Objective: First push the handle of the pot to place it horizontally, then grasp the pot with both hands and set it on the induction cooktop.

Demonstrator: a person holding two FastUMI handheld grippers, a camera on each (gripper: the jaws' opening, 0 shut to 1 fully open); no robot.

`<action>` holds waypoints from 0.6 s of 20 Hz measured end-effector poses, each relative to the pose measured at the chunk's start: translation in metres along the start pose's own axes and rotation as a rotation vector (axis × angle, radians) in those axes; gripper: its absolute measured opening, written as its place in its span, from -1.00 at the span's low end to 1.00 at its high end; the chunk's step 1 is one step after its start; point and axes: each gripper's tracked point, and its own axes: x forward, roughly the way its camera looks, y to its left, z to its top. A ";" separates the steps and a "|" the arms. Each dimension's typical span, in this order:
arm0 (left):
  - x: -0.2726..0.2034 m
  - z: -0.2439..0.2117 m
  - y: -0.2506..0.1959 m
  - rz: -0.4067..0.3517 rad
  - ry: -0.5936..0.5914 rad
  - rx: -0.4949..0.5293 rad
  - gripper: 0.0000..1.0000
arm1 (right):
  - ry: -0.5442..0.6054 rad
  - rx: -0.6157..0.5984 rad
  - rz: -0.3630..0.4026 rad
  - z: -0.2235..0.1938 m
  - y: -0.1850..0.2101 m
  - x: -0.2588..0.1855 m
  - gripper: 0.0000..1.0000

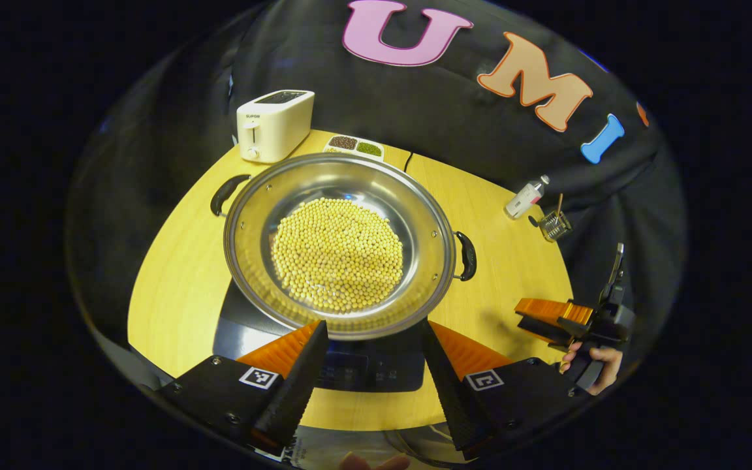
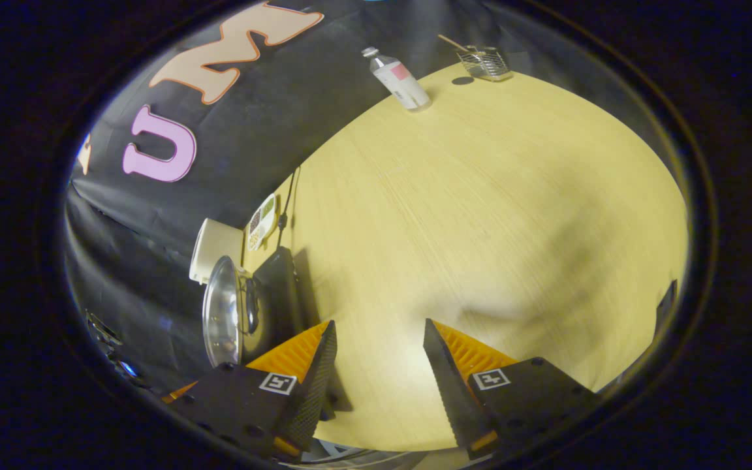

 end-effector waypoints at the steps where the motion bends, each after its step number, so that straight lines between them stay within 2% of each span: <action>1: -0.005 -0.007 0.003 0.000 -0.007 -0.007 0.77 | 0.004 -0.017 -0.009 -0.011 -0.002 -0.002 0.45; 4: -0.025 -0.016 0.006 -0.013 -0.053 -0.006 0.77 | -0.040 -0.121 -0.014 -0.023 0.005 -0.033 0.45; 7: -0.047 -0.022 0.005 -0.018 -0.121 0.053 0.77 | -0.122 -0.242 -0.023 -0.029 0.020 -0.075 0.45; 11: -0.081 -0.025 -0.026 -0.079 -0.213 0.088 0.76 | -0.242 -0.371 -0.011 -0.034 0.051 -0.132 0.46; 12: -0.090 -0.024 -0.036 -0.094 -0.233 0.085 0.76 | -0.267 -0.390 -0.006 -0.032 0.059 -0.147 0.57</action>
